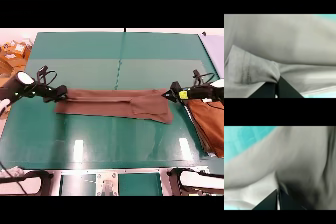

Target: Fold the shirts.

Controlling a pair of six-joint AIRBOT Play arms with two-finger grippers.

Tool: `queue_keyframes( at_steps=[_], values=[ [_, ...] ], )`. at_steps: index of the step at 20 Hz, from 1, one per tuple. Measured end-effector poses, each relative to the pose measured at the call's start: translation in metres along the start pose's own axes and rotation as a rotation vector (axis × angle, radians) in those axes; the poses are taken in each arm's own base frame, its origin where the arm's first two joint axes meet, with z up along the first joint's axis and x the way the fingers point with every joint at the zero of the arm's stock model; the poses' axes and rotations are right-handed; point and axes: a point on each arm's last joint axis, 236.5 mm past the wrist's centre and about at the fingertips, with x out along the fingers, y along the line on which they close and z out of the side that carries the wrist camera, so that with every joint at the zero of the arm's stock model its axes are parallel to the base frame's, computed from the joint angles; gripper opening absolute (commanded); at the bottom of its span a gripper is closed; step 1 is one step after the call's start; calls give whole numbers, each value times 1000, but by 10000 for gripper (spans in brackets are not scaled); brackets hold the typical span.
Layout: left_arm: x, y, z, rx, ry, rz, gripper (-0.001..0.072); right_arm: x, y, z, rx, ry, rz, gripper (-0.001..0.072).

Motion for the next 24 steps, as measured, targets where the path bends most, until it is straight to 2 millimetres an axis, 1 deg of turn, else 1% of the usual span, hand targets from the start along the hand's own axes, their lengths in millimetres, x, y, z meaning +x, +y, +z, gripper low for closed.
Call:
queue_keyframes(
  at_steps=[1,2,3,4,5,6,7,8,9,11,13,15,16,17,18,19,21,23,24],
  values=[
    [9,-2,8,-20,-17,-25,555,12,-5,9,3,8,-5,63],
    [17,-3,15,-38,-32,-42,596,22,-7,17,5,12,-3,68],
    [21,-3,23,-51,-55,-53,594,30,-9,26,2,12,-4,109],
    [23,-3,31,-62,-81,-60,595,35,-11,35,-2,6,-4,185],
    [21,-1,42,-72,-114,-66,594,35,-12,47,-10,-8,1,265],
    [15,0,52,-79,-142,-71,594,32,-12,56,-26,-19,6,381],
    [6,2,64,-84,-174,-77,594,26,-13,64,-43,-23,12,518],
    [-6,5,75,-88,-202,-80,594,18,-15,69,-57,-16,20,564],
    [-17,8,84,-92,-222,-84,594,10,-20,72,-64,-7,23,564],
    [-38,13,96,-96,-237,-96,593,-6,-39,73,-64,23,9,564],
    [-50,12,97,-92,-221,-109,593,-14,-61,66,-52,60,-13,564],
    [-56,9,93,-87,-194,-122,593,-12,-79,51,-41,109,-26,573],
    [-57,8,91,-84,-181,-126,593,-7,-87,41,-37,141,-27,594],
    [-58,6,89,-80,-173,-130,593,-1,-90,31,-31,172,-12,594],
    [-59,4,87,-78,-161,-136,593,4,-90,23,-35,196,6,594],
    [-59,2,84,-76,-149,-143,593,11,-85,14,-43,223,39,594],
    [-60,-1,80,-77,-131,-155,593,24,-72,4,-72,251,97,594],
    [-60,-5,75,-68,-109,-170,592,35,-53,-3,-114,267,146,587],
    [-60,-7,73,-65,-100,-178,591,40,-46,-6,-140,276,156,499]
  ],
)
